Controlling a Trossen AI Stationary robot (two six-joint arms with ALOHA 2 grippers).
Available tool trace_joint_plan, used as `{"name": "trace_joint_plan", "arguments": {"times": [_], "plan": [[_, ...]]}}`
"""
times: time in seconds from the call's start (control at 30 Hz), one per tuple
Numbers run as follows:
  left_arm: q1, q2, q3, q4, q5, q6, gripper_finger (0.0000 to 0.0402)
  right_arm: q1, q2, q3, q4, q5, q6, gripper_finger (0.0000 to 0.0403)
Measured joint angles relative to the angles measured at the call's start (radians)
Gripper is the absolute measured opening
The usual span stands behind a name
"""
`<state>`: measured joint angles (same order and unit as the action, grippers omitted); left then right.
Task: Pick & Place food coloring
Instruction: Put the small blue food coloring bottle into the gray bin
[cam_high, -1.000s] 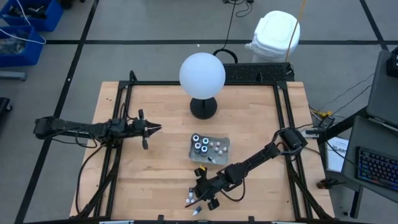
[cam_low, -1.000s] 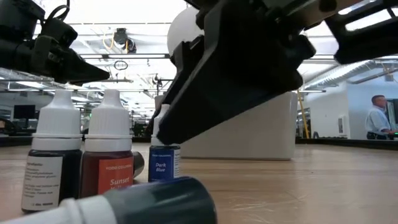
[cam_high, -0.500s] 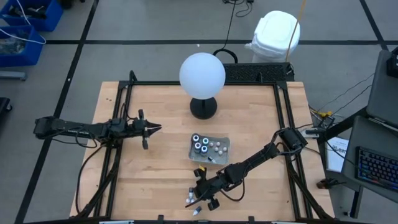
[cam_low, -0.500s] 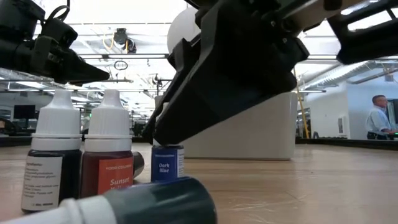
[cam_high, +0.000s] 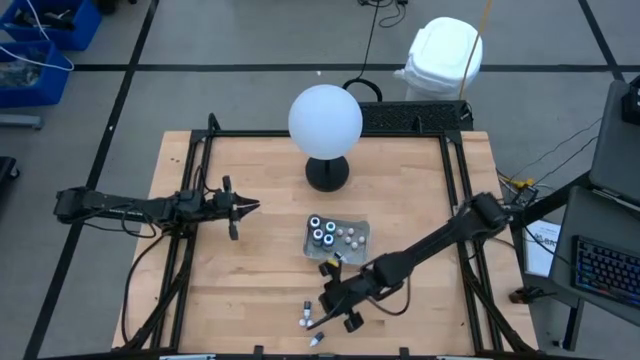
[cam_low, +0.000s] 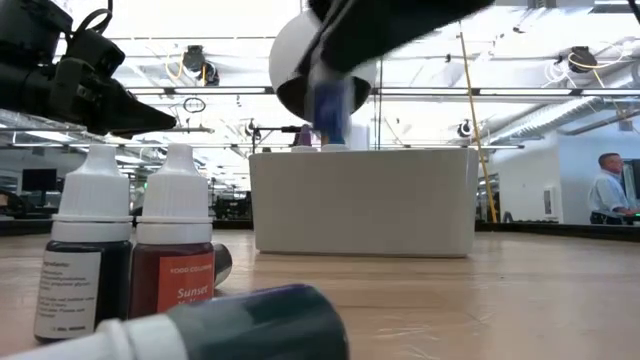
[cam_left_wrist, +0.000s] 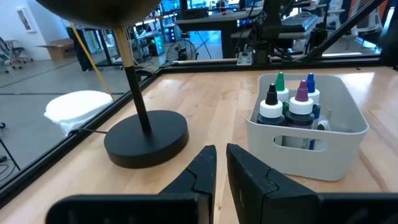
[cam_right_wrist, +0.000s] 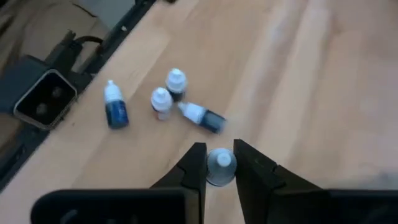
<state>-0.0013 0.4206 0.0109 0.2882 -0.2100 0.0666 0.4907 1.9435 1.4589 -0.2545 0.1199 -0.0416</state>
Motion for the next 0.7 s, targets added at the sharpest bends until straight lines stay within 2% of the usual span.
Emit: {"name": "trace_joint_plan", "arguments": {"times": [0.27, 0.37, 0.5, 0.7], "plan": [[0.0, 0.0, 0.0, 0.0, 0.0, 0.0, 0.0047, -0.023, -0.261, -0.003, -0.176, 0.014, -0.042, 0.0047], [0.0, 0.0, 0.0, -0.001, 0.0, 0.0, 0.0047, -0.033, -0.385, -0.049, -0.189, 0.011, -0.053, 0.0047], [0.0, 0.0, 0.0, -0.005, 0.0, 0.005, 0.0047, -0.043, -0.592, -0.18, -0.173, 0.04, -0.017, 0.0047], [0.0, 0.0, 0.0, 0.018, -0.001, 0.055, 0.0047, -0.043, -0.92, -0.531, -0.043, 0.154, 0.087, 0.0047]]}}
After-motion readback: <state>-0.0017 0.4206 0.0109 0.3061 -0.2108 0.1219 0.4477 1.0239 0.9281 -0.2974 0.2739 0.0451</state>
